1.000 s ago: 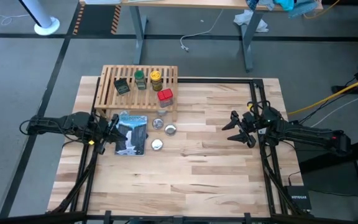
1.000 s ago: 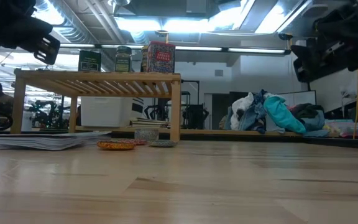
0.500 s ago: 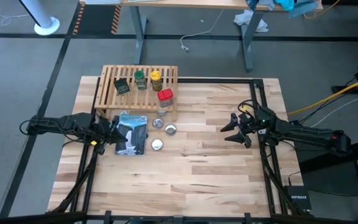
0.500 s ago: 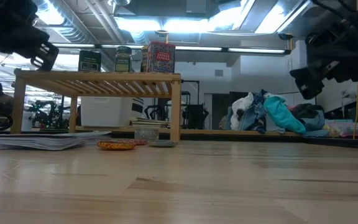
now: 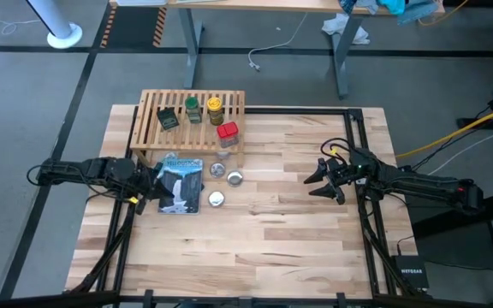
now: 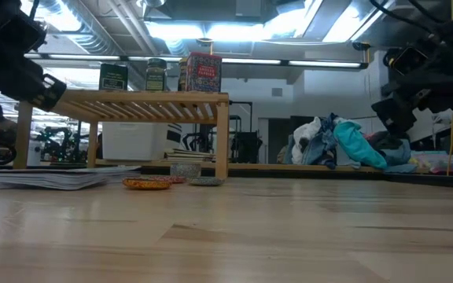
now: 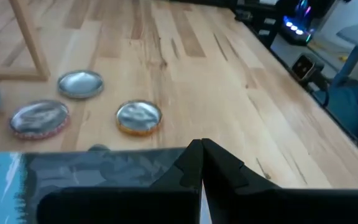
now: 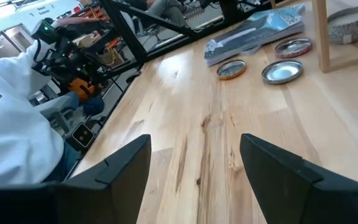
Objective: Shelf spices
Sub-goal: Return to Home Position
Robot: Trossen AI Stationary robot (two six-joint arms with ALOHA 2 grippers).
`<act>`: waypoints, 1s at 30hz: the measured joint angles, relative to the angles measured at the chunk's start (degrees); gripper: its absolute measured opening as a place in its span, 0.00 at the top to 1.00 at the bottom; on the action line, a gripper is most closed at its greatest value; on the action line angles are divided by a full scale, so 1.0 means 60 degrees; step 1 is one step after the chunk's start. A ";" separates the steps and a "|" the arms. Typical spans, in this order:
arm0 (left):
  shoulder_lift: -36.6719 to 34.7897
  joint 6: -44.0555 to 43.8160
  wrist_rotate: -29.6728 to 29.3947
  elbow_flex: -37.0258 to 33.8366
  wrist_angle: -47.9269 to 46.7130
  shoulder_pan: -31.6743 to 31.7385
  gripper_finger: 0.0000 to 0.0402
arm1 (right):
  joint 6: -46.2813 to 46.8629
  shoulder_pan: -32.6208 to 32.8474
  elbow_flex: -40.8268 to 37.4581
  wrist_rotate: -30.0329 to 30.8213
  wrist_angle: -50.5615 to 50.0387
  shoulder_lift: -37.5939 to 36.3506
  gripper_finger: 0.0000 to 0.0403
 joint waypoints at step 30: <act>0.0004 0.0000 -0.0007 -0.0013 -0.0029 -0.0004 1.00 | -0.0008 0.0012 -0.0011 -0.0086 -0.0461 -0.3880 0.37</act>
